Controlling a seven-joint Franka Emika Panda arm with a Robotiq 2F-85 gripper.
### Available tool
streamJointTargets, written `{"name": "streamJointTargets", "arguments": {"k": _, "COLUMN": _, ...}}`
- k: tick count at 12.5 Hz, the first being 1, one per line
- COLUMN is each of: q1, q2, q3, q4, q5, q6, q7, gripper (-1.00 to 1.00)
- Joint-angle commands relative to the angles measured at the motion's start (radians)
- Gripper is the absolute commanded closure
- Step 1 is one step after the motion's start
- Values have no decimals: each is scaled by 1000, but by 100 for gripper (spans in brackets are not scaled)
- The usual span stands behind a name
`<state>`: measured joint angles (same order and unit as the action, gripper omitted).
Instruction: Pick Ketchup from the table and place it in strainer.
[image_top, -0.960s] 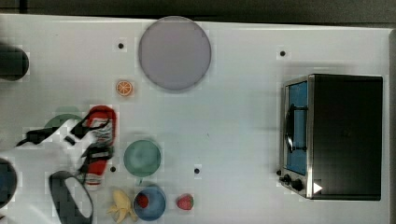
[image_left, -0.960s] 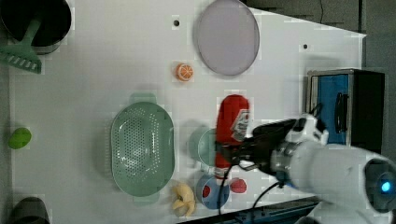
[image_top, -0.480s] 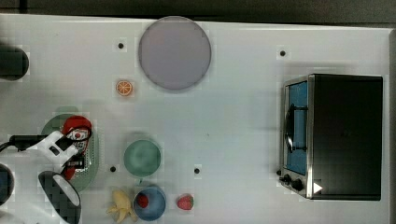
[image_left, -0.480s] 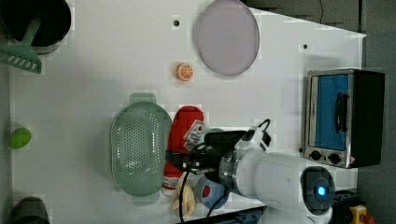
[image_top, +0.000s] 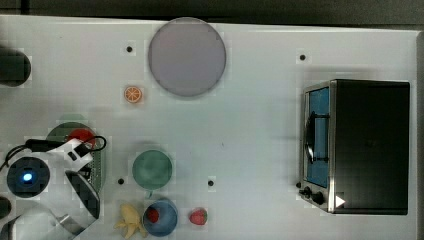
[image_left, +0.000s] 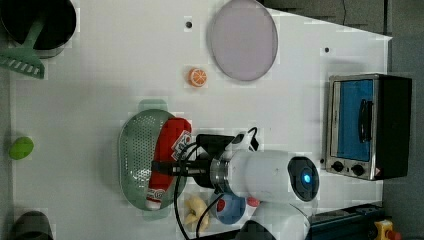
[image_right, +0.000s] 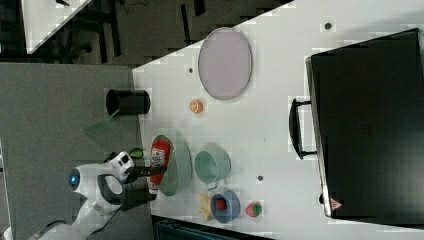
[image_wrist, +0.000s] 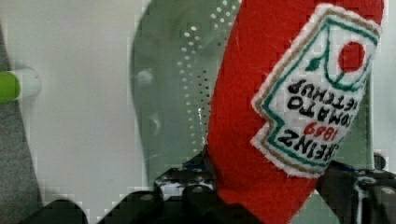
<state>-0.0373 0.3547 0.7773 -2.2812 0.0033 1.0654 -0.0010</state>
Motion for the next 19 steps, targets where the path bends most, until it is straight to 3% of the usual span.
{"name": "streamJointTargets", "arguments": {"k": 1, "q1": -6, "q2": 43, "q3": -2, "q4": 12, "q5": -34, "q6": 67, "q7": 62, "gripper": -68}}
{"name": "streamJointTargets", "arguments": {"k": 2, "q1": -6, "q2": 52, "q3": -1, "q4": 14, "q5": -52, "q6": 84, "q7": 62, "gripper": -90}}
{"name": "streamJointTargets", "arguments": {"k": 3, "q1": -7, "q2": 45, "q3": 0, "q4": 16, "q5": -53, "q6": 87, "q7": 62, "gripper": -100}}
{"name": "streamJointTargets", "arguments": {"k": 6, "q1": -30, "q2": -50, "q3": -1, "q4": 40, "q5": -51, "q6": 20, "q7": 115, "gripper": -100}}
{"name": "streamJointTargets", "arguments": {"k": 11, "q1": -130, "q2": -296, "q3": -25, "q4": 155, "q5": -40, "q6": -409, "q7": 128, "gripper": -100}}
{"name": "streamJointTargets", "arguments": {"k": 15, "q1": -192, "q2": -415, "q3": -154, "q4": 273, "q5": 64, "q6": -667, "q7": 96, "gripper": -100}}
{"name": "streamJointTargets", "arguments": {"k": 19, "q1": -204, "q2": -473, "q3": -365, "q4": 350, "q5": 79, "q6": -816, "q7": -7, "gripper": -100}}
